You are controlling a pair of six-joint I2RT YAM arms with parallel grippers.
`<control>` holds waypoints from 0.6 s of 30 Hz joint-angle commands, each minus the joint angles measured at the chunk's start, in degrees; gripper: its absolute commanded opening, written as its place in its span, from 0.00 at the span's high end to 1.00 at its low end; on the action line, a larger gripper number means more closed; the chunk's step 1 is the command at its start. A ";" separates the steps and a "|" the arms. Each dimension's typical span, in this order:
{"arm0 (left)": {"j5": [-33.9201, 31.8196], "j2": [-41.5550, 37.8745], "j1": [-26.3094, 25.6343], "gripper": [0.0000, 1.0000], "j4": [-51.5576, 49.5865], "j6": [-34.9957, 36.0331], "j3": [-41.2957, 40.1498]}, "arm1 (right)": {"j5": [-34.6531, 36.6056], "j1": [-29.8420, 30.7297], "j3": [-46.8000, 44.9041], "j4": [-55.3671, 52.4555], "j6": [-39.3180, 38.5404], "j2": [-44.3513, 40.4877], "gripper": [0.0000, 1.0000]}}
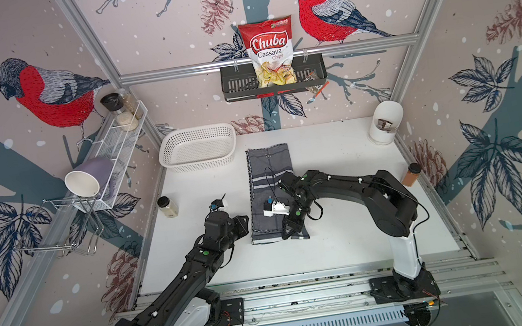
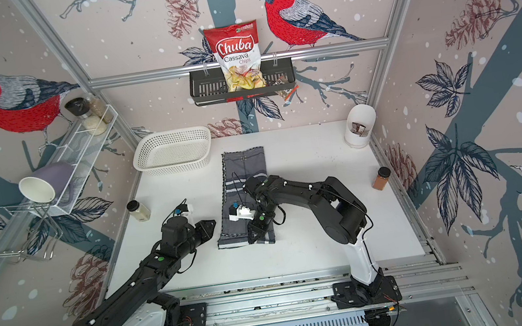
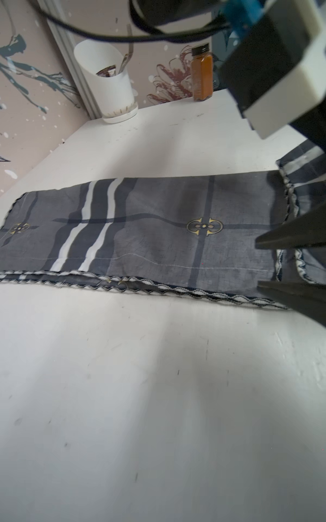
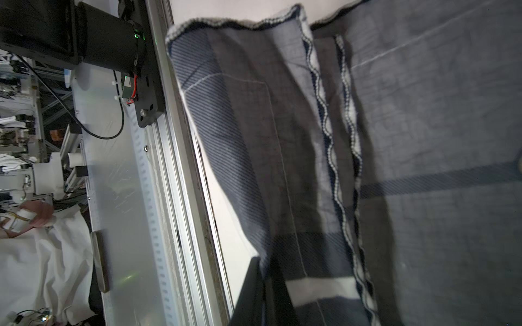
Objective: Roll up the pillowcase
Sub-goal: Roll the pillowcase at the center of the board.
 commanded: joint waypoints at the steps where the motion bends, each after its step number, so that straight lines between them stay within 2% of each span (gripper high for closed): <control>1: 5.35 2.12 -0.67 0.74 12.20 1.72 -1.78 | -1.93 -1.97 3.42 -8.12 -3.67 3.23 1.00; 7: 4.66 3.37 -1.16 0.68 14.95 2.18 -2.16 | -0.67 -3.95 12.38 -12.02 -4.67 9.99 1.00; 13: 6.62 0.34 -1.35 0.26 16.97 2.05 -4.42 | 0.57 -5.56 16.49 -13.18 -4.44 13.29 1.00; 15: 7.21 -0.56 -1.53 0.19 18.53 1.88 -5.88 | 0.79 -5.63 18.27 -14.16 -4.64 14.63 1.00; 18: 7.73 -0.02 -2.05 0.17 21.29 2.02 -7.46 | 0.84 -5.50 20.76 -15.53 -4.75 16.13 1.00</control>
